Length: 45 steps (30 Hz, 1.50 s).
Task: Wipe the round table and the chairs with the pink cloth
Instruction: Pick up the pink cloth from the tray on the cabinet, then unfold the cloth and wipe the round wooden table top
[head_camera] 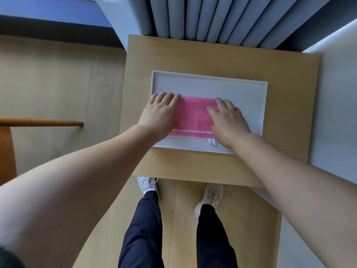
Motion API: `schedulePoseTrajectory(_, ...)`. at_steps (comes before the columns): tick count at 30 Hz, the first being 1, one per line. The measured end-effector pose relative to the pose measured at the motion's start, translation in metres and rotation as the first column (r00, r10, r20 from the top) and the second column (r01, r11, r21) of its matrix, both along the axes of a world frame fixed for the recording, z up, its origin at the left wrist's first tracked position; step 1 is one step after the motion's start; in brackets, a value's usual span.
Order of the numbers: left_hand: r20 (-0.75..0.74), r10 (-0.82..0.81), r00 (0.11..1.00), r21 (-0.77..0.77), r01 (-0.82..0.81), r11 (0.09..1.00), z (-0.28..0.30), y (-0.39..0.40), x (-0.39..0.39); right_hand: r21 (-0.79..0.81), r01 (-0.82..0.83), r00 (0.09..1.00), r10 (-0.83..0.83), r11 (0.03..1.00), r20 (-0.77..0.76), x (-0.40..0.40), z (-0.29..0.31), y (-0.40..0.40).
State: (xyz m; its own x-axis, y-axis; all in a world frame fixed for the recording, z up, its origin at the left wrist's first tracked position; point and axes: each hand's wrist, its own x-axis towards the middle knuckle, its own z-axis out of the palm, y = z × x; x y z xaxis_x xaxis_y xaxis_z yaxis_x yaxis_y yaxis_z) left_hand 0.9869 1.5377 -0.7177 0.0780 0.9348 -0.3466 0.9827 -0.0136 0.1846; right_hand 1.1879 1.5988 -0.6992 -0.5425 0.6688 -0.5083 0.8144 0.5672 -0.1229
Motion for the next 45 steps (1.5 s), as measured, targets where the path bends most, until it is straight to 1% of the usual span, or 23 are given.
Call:
schedulePoseTrajectory(3,-0.038,-0.012,0.999,0.058,0.015,0.998,0.003,0.000,0.000,0.065,-0.004,1.000,0.006,0.998,-0.029,-0.001,-0.001,0.000)
schedulePoseTrajectory(5,-0.034,-0.009,0.999,0.075,0.012,0.997,0.004,-0.002,0.001,0.083,0.005,0.999,-0.001,0.997,-0.052,0.001,-0.001,-0.002)
schedulePoseTrajectory(7,0.014,0.002,1.000,0.059,-0.002,0.998,0.007,-0.003,0.004,0.061,0.020,0.997,-0.016,0.998,-0.078,0.002,0.002,-0.006)
schedulePoseTrajectory(11,0.169,0.099,0.981,-0.023,-0.097,0.995,0.021,-0.008,0.006,0.031,0.034,0.988,-0.029,0.999,-0.150,0.004,0.017,-0.015)
schedulePoseTrajectory(16,0.235,0.128,0.963,-0.023,-0.127,0.992,0.068,-0.001,-0.004,0.015,0.052,0.978,-0.048,0.999,-0.202,-0.002,0.059,-0.011)
schedulePoseTrajectory(18,0.248,0.125,0.961,-0.017,-0.124,0.992,0.097,0.006,-0.010,0.008,0.056,0.971,-0.053,0.998,-0.232,-0.008,0.084,-0.005)
schedulePoseTrajectory(20,0.254,0.112,0.961,0.012,-0.119,0.993,0.130,0.012,-0.017,0.037,0.060,0.964,-0.048,0.998,-0.263,-0.014,0.111,-0.001)
schedulePoseTrajectory(23,0.263,0.072,0.962,0.098,-0.101,0.990,0.187,0.016,-0.026,0.129,0.047,0.952,-0.005,0.991,-0.307,-0.023,0.158,0.001)
schedulePoseTrajectory(28,0.265,0.054,0.963,0.180,-0.105,0.978,0.283,0.015,-0.047,0.266,-0.002,0.936,0.096,0.964,-0.339,-0.035,0.248,0.009)
schedulePoseTrajectory(32,0.260,0.069,0.963,0.269,-0.140,0.953,0.360,0.015,-0.068,0.413,-0.028,0.906,0.198,0.910,-0.375,-0.052,0.330,0.018)
schedulePoseTrajectory(37,0.233,0.063,0.970,0.454,-0.166,0.875,0.464,0.008,-0.095,0.585,-0.017,0.851,0.320,0.811,-0.418,-0.077,0.437,0.017)
schedulePoseTrajectory(41,0.199,0.066,0.978,0.571,-0.170,0.803,0.542,-0.009,-0.107,0.650,-0.002,0.800,0.391,0.760,-0.455,-0.093,0.514,0.008)
schedulePoseTrajectory(45,0.149,0.101,0.984,0.672,-0.176,0.720,0.600,-0.036,-0.111,0.725,-0.006,0.771,0.466,0.689,-0.435,-0.105,0.574,-0.002)
